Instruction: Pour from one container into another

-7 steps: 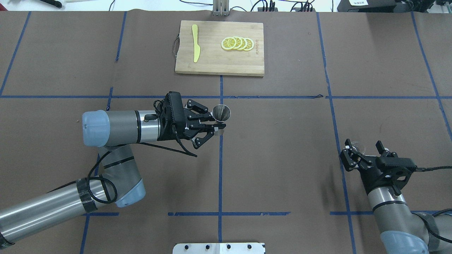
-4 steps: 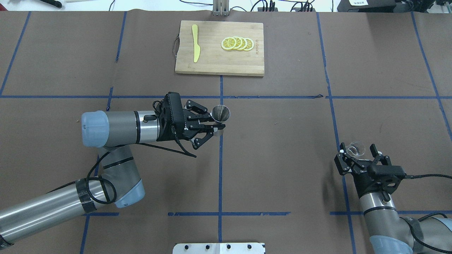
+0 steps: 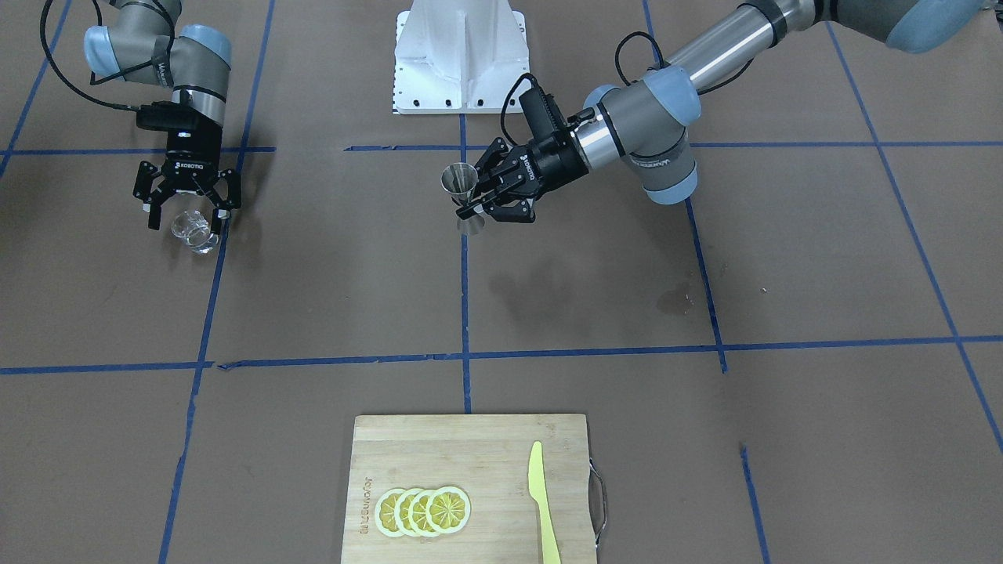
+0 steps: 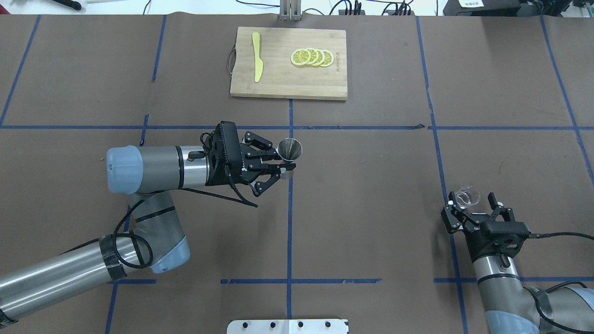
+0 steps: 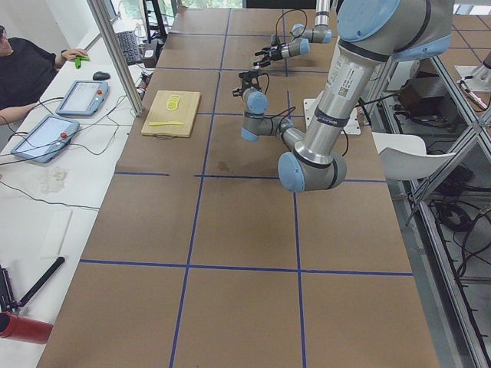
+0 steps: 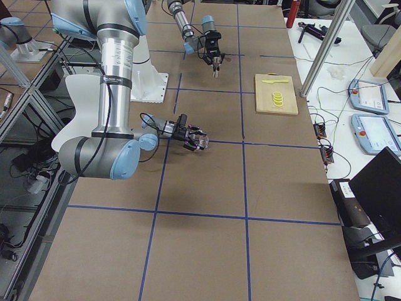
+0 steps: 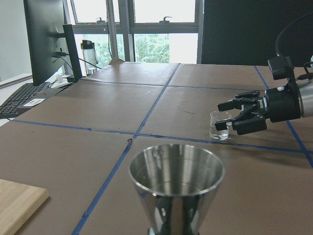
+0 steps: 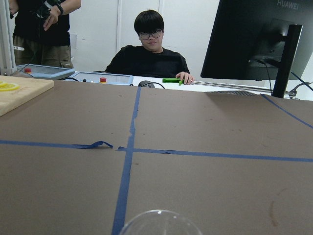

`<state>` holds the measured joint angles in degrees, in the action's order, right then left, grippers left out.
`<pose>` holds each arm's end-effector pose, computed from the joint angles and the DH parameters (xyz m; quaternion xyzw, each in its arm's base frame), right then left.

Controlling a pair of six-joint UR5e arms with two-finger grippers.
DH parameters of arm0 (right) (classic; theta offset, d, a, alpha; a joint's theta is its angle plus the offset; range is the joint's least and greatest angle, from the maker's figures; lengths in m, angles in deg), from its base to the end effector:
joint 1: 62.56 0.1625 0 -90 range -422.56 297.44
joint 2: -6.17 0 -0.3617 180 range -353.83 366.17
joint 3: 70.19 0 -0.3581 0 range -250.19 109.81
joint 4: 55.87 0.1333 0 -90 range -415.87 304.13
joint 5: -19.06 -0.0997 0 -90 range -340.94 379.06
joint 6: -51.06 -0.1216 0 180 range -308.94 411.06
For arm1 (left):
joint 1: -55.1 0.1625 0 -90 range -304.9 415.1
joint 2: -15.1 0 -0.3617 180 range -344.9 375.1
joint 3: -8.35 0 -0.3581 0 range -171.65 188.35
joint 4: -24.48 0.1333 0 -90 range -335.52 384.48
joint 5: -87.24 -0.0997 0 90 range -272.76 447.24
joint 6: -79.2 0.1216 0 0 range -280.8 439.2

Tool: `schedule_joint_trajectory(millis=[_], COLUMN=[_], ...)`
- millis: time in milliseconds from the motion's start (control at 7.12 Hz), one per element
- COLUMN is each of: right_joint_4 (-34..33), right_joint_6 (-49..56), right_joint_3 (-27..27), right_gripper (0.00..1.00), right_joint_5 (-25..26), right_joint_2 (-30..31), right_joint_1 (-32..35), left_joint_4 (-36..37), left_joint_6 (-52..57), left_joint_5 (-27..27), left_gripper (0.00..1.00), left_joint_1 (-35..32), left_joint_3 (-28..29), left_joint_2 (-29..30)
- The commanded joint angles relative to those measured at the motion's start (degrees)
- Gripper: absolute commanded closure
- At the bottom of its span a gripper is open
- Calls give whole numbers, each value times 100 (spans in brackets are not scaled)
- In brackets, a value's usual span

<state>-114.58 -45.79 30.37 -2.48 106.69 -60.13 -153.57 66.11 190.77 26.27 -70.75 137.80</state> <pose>-0.3896 -0.2632 0.5042 0.5326 -0.2440 0.2158 0.7812 0.4797 -0.3837 0.2000 0.6071 0.5445 0.3205 0.4819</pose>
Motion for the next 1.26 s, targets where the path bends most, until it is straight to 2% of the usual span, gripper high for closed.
schedule_joint_trajectory(millis=[0, 562, 703, 1124], right_joint_4=[0, 0, -9, 0], right_joint_6=[9, 18, 18, 44], right_joint_3=[-80, -142, -159, -362], right_gripper=[2, 5, 9, 11], right_joint_5=[1, 141, 176, 211], right_joint_2=[-5, -5, -110, -278], right_joint_1=[-32, -137, -137, -102], left_joint_4=[-1, -28, -28, -36], left_joint_6=[0, 0, 0, -9], left_joint_5=[0, 0, 0, 0], left_gripper=[100, 100, 100, 100], left_joint_1=[0, 0, 9, 9], left_joint_3=[-9, -9, -9, -18], left_joint_2=[0, -9, -9, -53])
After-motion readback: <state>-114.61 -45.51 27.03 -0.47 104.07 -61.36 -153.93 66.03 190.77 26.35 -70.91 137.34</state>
